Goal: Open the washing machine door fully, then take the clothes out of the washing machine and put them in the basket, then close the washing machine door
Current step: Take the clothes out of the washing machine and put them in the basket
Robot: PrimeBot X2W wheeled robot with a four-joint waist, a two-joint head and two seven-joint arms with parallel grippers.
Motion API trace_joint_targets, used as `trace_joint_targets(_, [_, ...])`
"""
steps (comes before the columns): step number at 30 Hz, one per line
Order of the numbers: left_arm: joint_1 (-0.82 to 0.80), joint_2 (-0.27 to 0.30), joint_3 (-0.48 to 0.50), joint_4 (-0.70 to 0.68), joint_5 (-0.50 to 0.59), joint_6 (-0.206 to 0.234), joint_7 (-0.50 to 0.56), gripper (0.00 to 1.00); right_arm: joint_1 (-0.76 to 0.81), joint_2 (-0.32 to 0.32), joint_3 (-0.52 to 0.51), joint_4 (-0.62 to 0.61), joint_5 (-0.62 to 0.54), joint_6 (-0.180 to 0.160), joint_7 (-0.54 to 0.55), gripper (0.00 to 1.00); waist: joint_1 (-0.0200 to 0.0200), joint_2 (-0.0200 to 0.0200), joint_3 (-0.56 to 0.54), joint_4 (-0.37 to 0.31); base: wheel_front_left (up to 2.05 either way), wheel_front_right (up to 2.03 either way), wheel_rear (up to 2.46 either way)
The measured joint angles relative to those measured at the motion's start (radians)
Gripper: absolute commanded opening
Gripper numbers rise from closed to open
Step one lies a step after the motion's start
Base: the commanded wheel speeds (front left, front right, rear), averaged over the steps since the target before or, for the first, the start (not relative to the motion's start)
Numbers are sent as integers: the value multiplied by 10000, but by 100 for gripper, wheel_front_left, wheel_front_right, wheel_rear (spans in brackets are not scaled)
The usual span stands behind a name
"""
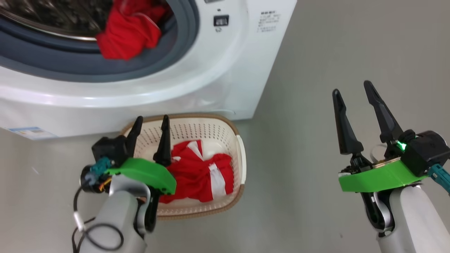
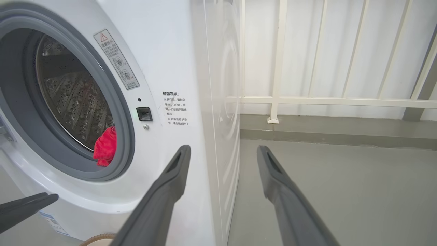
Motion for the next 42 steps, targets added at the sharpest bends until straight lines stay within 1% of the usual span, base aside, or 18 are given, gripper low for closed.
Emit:
trace_joint_targets(4, [788, 13, 173, -1407, 412, 140, 0, 100, 184, 2, -155, 178, -102, 0, 0, 100, 0, 0, -436, 157, 0, 0, 0])
trace_joint_targets(9, [1598, 31, 579, -2995, 832, 142, -2, 100, 390, 6, -359, 217, -211, 0, 0, 100, 0, 0, -926, 316, 0, 0, 0])
trace_joint_targets(13, [2231, 46, 792, -3772, 1174, 148, -29, 100, 669, 8, -594, 186, -499, 0, 0, 100, 0, 0, -1294, 401, 0, 0, 0])
trace_joint_targets(16, [2964, 54, 901, -4207, 1415, 148, -29, 100, 1239, 13, -775, 165, -556, 0, 0, 100, 0, 0, -1711, 457, 0, 0, 0])
trace_joint_targets(20, [3519, 245, 928, -4472, 1948, 339, -29, 100, 1665, 25, -871, 127, -616, 0, 0, 100, 0, 0, -2124, 487, 0, 0, 0])
trace_joint_targets(28, [4520, 263, 1135, -4832, 2013, 531, -29, 100, 2415, 52, -861, 6, -625, 0, 0, 100, 0, 0, -2786, 497, 0, 0, 0])
trace_joint_targets(31, [4906, 259, 1283, -5070, 2011, 675, -29, 100, 2697, 63, -838, -35, -1097, 0, 0, 100, 0, 0, -3035, 484, 0, 0, 0])
trace_joint_targets(37, [5676, 253, 1369, -5413, 2002, 679, -29, 100, 3159, 92, -888, -75, -1166, 0, 0, 100, 0, 0, -3467, 461, 0, 0, 0])
trace_joint_targets(42, [5838, 251, 1457, -5428, 2004, 675, -29, 100, 3221, 94, -913, -115, -1164, 0, 0, 100, 0, 0, -3603, 474, 0, 0, 0])
